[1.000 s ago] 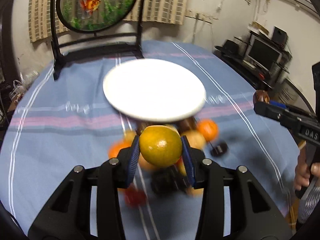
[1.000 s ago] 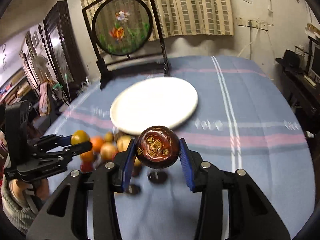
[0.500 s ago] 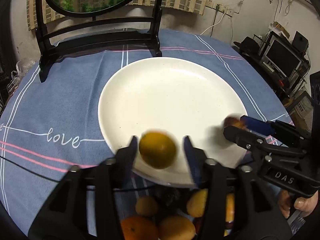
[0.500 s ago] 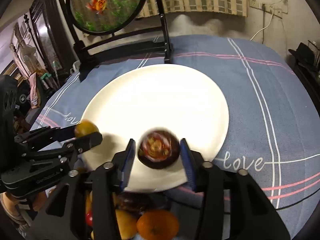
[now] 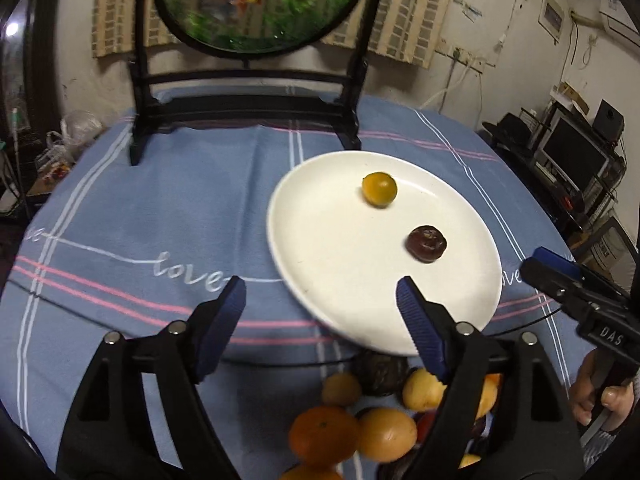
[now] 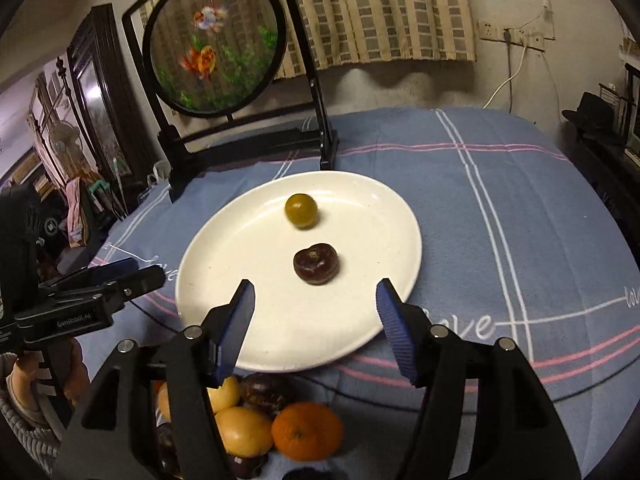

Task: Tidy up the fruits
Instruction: 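Move the left gripper to an orange fruit while the right approaches a dark plum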

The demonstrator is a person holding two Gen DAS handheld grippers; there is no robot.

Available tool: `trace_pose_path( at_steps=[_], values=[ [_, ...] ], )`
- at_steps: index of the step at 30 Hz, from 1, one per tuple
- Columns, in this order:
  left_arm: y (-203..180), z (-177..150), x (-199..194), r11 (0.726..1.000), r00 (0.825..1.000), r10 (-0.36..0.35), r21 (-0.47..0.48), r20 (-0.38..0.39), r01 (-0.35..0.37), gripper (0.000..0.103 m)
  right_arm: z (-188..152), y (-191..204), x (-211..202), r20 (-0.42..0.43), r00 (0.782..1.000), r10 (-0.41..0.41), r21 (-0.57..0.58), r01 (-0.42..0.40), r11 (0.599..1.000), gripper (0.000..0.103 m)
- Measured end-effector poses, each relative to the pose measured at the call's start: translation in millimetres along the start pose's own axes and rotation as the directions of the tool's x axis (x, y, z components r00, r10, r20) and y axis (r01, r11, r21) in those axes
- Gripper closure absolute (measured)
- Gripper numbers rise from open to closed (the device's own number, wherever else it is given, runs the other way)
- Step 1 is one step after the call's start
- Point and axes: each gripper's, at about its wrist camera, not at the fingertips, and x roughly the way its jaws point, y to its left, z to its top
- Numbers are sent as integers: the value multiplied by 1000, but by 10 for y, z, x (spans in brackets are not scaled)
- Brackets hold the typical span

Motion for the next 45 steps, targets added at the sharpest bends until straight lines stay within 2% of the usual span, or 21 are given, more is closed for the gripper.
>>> trace_pose_path(
  at_steps=[2, 4, 5, 6, 11, 15, 18, 20, 25, 27, 30, 35, 36, 41, 44, 45],
  values=[
    [66, -137, -167, 1000, 1000, 4, -20, 20, -4, 16, -133, -37, -188, 21, 1000, 12, 29, -12, 1000, 37],
    [142, -357, -302, 999, 1000, 11, -39, 19, -10, 15, -295, -85, -323, 30, 999, 22, 66, -24, 998, 24],
    [173, -460, -351, 999, 1000, 15, -50, 14, -14, 15, -371, -111, -379, 33, 999, 26, 84, -28, 996, 13],
    [206, -598, -400, 998, 1000, 17, -62, 9, -16, 15, -484, -147, -459, 41, 999, 30, 108, -34, 994, 9],
    [271, -1077, -418, 997, 998, 28, -73, -64, -33, 15, -800, -253, -684, 55, 997, 62, 184, -72, 980, 8],
    [201, -1113, -421, 999, 998, 21, -45, -62, -23, 15, -877, -290, -708, 47, 997, 64, 215, -73, 974, 8],
    [49, -1142, -404, 995, 995, 87, 52, -45, -84, 15, -872, -284, -688, 42, 998, 54, 207, -62, 976, 8],
    [15, -1141, -356, 991, 993, 114, 81, -43, -111, 15, -872, -278, -656, 31, 998, 55, 204, -61, 977, 8],
    [103, -1134, -309, 997, 995, 73, 43, -63, -70, 17, -888, -286, -610, 5, 999, 48, 195, -48, 980, 8],
    [124, -1129, -266, 998, 995, 55, 30, -82, -53, 29, -894, -287, -605, -2, 999, 47, 196, -45, 980, 8],
    [116, -1138, -199, 1000, 994, 18, 26, -109, -15, 41, -902, -290, -590, -13, 999, 47, 197, -43, 979, 8],
    [19, -1151, -158, 998, 994, 10, 70, -110, -2, 54, -910, -256, -586, -21, 999, 45, 180, -40, 983, 8],
    [14, -1153, -158, 997, 994, 1, 70, -111, 7, 59, -904, -250, -584, -21, 999, 43, 177, -39, 983, 8],
    [56, -1157, -211, 999, 996, 6, 47, -94, -1, 59, -924, -203, -561, -36, 999, 23, 144, -17, 989, 8],
    [133, -1140, -267, 1000, 997, 21, 11, -69, -20, 59, -965, -121, -498, -68, 996, -51, 70, 56, 996, 9],
    [155, -1139, -273, 1000, 998, 20, 1, -68, -20, 59, -986, -89, -462, -84, 994, -67, 44, 71, 996, 16]
  ],
)
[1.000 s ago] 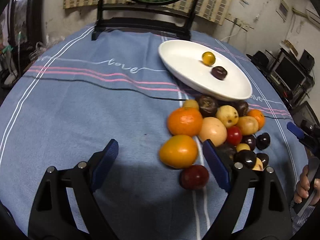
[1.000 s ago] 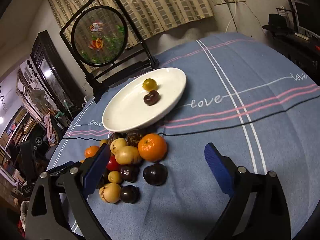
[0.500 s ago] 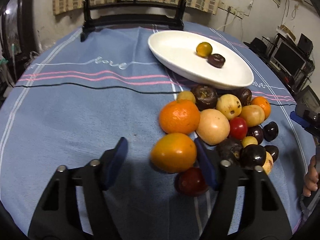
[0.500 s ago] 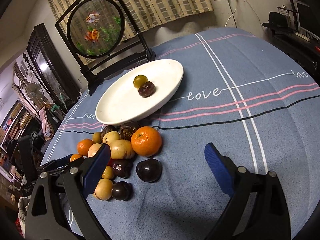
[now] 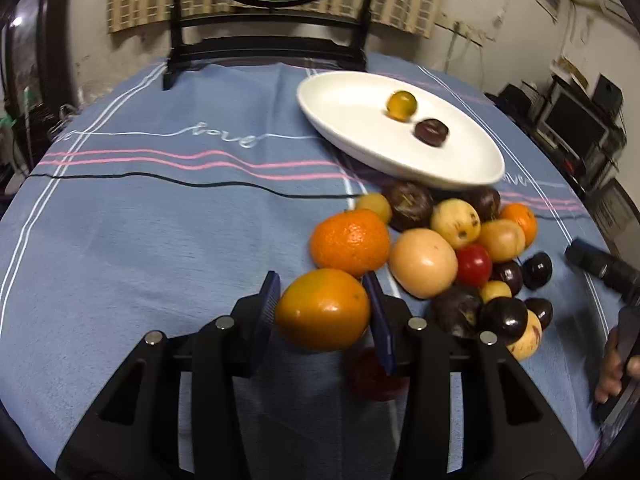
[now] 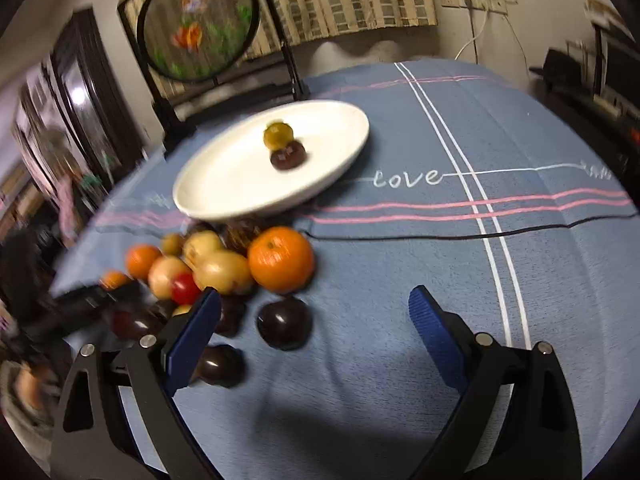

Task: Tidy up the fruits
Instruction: 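Move the left gripper to an orange fruit while the right approaches a dark plum, then close the left gripper on the orange fruit while the right grips the dark plum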

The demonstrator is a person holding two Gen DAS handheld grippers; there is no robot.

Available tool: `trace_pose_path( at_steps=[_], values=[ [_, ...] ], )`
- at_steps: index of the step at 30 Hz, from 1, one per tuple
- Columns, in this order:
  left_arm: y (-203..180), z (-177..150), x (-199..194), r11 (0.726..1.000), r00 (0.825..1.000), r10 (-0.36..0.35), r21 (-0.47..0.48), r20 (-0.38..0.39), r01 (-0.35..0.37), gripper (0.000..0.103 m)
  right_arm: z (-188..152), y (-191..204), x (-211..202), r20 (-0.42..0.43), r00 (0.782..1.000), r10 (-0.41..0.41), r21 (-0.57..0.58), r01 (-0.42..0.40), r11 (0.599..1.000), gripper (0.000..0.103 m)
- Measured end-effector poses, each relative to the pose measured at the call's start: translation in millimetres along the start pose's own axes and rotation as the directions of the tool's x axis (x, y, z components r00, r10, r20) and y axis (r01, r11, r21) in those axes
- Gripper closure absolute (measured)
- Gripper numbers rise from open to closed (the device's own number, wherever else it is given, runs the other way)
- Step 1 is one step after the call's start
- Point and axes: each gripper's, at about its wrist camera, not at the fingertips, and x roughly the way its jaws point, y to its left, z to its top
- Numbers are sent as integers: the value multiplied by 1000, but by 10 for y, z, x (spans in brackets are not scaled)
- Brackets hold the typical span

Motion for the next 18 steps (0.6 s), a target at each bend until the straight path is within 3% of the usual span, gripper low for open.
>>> trace_pose_path(
  at_steps=[2, 6, 18],
  values=[
    [16, 1, -3, 1000, 1000, -6, -8, -1, 6, 59, -37, 62, 79, -32, 999, -15, -44, 14, 999, 32],
    [-3, -3, 1, 1000, 1000, -8, 0, -4, 8, 59, -90, 166, 171, -63, 997, -37, -109, 30, 994, 46],
    [-23, -18, 67, 1000, 999, -27, 14, -37, 27, 59, -121, 280, 246, -86, 996, -18, -162, 4, 987, 63]
  ],
)
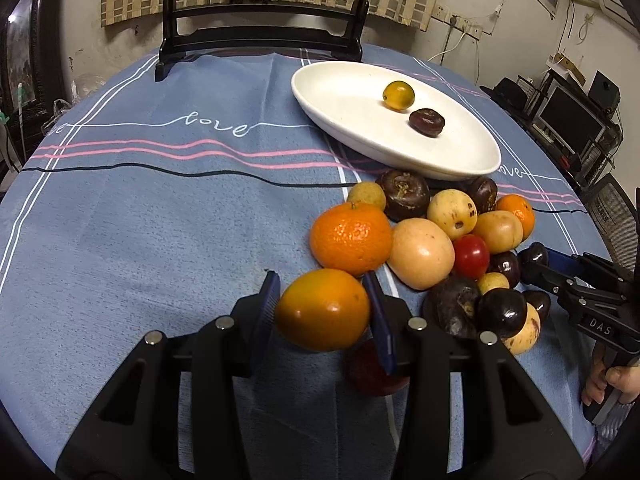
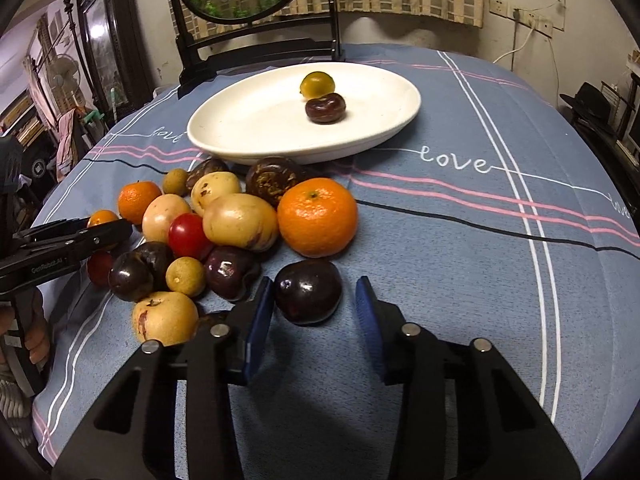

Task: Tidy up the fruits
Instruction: 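Close the left gripper on the orange fruit while the right grips the dark plum, then carry both fruits onto the white plate and open both grippers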

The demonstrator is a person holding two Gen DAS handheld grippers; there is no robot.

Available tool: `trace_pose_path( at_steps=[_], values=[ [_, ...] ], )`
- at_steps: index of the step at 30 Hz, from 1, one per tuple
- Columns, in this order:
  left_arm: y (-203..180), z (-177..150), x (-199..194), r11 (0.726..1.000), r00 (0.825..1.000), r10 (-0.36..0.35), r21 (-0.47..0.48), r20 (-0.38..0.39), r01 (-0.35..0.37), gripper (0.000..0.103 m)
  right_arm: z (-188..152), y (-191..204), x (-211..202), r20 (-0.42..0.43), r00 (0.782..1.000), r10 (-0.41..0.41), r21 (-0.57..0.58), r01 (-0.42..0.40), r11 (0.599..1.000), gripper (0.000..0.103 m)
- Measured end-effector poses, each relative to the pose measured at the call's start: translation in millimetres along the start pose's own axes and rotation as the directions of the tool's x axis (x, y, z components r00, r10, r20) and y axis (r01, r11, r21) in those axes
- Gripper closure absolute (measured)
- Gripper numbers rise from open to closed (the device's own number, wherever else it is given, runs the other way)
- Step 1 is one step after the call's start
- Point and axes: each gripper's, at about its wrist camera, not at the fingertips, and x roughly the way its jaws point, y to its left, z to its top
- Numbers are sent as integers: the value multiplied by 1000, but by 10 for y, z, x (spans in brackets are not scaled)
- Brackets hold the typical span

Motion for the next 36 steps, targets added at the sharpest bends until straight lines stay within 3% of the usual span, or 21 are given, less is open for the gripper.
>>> trace_pose_path(
  at_steps=[5, 15, 21, 25, 28, 32, 36],
  values=[
    [2, -6, 0, 1000, 1000, 1, 1, -1, -1, 59, 9, 8, 10, -4, 1000, 19, 2, -19, 1000, 69],
    [-24, -49, -138, 1000, 999, 6, 5, 46, -6, 59, 1, -53, 2, 1, 999, 44, 41, -44, 998, 69],
    [-20, -19, -253, 1000, 997, 14, -2, 82, -13, 59, 17, -171, -116, 53, 997, 60, 92, -64, 994, 69],
    [-9, 186, -300, 1000, 995, 1, -9, 96, 0, 59, 63, -267, -229, 92, 992, 84, 129, -96, 987, 69],
    [-94, 481, -311, 1000, 993, 9, 25, 116, -12, 59, 280, -312, -379, 134, 985, 112, 131, -130, 983, 69],
    [-267, 905, -175, 999, 992, 2, 51, 126, -9, 59, 772, -264, -492, 178, 980, 91, 90, -108, 990, 69],
    [-405, 1160, 119, 998, 994, -8, 58, 106, 2, 59, 1159, -156, -178, 153, 984, 96, 65, -107, 992, 69]
  ],
)
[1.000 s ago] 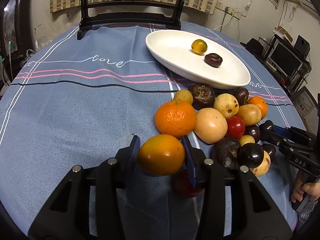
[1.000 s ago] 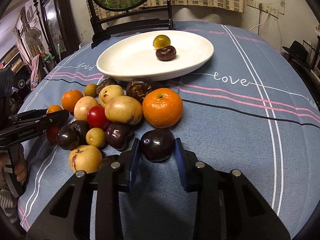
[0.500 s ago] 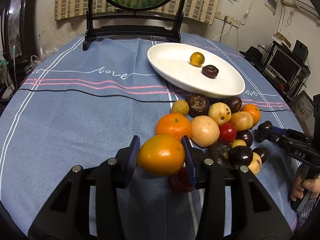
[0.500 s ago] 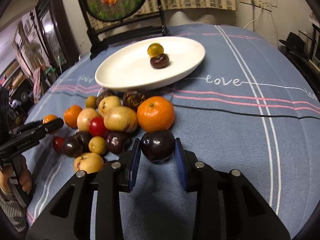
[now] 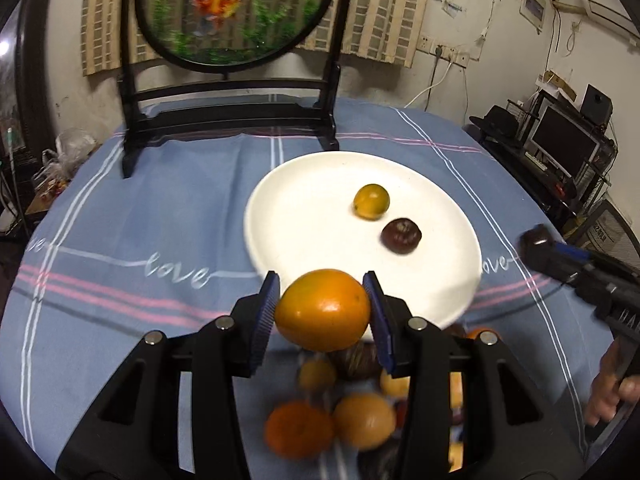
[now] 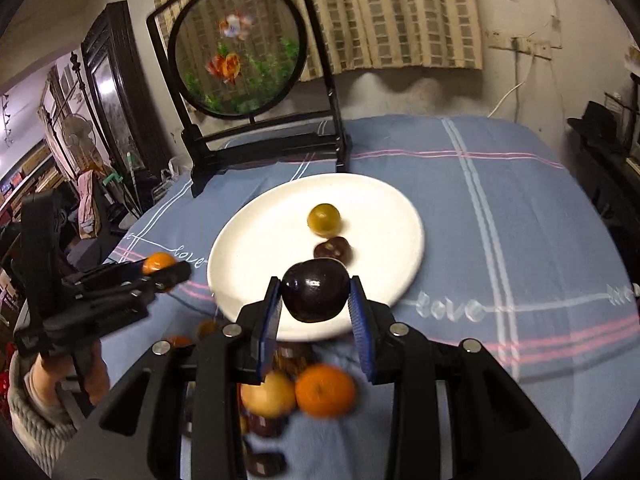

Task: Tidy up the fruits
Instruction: 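Carry both fruits onto the white plate and open both grippers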

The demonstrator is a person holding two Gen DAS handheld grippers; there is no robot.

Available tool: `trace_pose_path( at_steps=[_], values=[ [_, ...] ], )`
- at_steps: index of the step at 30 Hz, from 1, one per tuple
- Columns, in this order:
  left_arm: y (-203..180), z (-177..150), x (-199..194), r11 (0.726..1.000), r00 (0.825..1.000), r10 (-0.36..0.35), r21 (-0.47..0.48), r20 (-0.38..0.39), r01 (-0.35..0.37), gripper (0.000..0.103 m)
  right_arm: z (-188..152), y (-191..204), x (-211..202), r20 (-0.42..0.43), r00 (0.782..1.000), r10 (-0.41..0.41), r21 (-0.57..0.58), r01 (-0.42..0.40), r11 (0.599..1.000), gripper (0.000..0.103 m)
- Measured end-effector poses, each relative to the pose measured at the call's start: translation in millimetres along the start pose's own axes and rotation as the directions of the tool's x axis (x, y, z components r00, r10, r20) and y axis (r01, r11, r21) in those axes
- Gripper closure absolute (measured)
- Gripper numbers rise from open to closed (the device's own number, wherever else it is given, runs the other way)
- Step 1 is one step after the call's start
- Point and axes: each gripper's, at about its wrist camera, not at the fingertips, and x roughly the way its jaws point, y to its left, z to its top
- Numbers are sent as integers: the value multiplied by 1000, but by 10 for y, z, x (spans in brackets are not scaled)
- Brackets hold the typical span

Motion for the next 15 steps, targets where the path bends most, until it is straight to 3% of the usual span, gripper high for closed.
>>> trace_pose_path(
  at_steps=[8, 10, 11, 15],
  values=[
    [-14, 32, 564, 1000, 996, 8, 27, -91, -6, 58, -22, -88, 747, -113, 994, -16, 19, 18, 1000, 68],
    [5, 40, 575, 1000, 996, 12, 24, -84, -10, 47, -39, -122, 793, -129, 992, -20, 11, 21, 1000, 52],
    [19, 55, 560, 1000, 997, 9, 21, -72, -7, 41, -41, -133, 768, -113, 993, -29, 11, 30, 999, 37],
    [56, 77, 507, 1000, 999, -2, 1, -53, 2, 29, -23, -172, 627, -55, 998, -26, 24, 27, 999, 37]
  ],
)
